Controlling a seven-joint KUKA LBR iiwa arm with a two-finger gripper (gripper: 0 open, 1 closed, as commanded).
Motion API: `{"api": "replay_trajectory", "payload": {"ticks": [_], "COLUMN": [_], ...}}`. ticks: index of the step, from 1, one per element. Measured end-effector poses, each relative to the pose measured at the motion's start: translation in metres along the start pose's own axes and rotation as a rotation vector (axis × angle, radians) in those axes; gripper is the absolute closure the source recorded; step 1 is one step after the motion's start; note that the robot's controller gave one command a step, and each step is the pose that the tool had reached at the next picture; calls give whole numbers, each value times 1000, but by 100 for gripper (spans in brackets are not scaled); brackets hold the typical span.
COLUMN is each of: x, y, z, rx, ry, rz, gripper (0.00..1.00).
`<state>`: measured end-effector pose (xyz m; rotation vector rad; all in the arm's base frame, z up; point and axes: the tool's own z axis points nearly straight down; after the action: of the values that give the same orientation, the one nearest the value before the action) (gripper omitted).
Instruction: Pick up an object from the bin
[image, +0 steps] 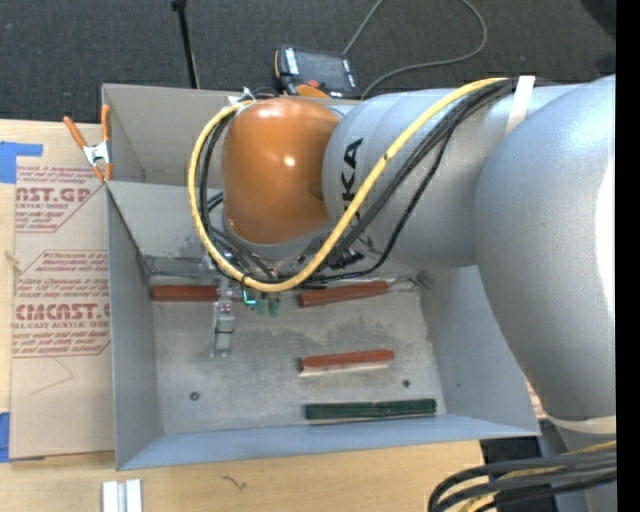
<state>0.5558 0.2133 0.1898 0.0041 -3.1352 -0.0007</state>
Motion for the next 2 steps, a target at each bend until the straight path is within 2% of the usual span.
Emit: {"api": "replay_trajectory", "payload": {"ticks": [1, 2], "x": [-26, -10], "y": [-46, -164], "z": [42, 98], "rx": [3, 2], "ry": [-6, -4], "rz": [-152, 102], "gripper": [0, 0]}}
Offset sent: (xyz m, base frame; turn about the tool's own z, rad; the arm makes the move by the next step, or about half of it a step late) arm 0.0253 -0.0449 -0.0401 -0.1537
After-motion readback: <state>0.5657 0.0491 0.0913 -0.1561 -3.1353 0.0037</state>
